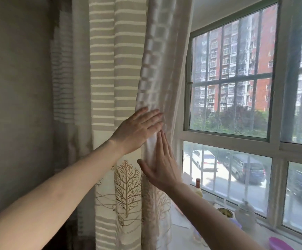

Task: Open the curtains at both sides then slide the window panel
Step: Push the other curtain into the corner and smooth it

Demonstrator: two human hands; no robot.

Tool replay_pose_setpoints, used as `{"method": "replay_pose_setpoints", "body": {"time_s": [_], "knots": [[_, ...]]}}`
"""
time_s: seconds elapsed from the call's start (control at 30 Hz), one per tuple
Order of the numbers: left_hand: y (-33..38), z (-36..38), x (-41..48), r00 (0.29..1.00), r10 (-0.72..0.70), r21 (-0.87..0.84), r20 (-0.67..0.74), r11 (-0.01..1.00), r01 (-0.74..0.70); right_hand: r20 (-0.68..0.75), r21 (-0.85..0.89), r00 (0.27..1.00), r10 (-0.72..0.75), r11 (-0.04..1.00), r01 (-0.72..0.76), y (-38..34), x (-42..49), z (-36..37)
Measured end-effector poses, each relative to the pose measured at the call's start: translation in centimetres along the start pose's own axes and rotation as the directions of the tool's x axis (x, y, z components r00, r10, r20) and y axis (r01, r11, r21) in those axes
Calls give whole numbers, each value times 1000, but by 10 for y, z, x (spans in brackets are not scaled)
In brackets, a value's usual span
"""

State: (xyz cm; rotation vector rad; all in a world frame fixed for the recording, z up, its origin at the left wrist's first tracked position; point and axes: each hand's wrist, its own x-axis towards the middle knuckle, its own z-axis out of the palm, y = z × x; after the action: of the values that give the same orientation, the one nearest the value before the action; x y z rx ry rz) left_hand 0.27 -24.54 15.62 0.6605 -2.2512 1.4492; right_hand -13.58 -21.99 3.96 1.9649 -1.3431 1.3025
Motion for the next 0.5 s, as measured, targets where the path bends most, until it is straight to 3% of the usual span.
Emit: {"method": "replay_pose_setpoints", "body": {"time_s": [0.2,0.5], "knots": [[-33,28,-23,996,-88,-56,-15,995,87,-28,69,999,-25,997,27,-13,32,46],[-78,81,-43,972,-223,30,72,975,221,-99,222,994,-47,973,68,-17,83,131]]}}
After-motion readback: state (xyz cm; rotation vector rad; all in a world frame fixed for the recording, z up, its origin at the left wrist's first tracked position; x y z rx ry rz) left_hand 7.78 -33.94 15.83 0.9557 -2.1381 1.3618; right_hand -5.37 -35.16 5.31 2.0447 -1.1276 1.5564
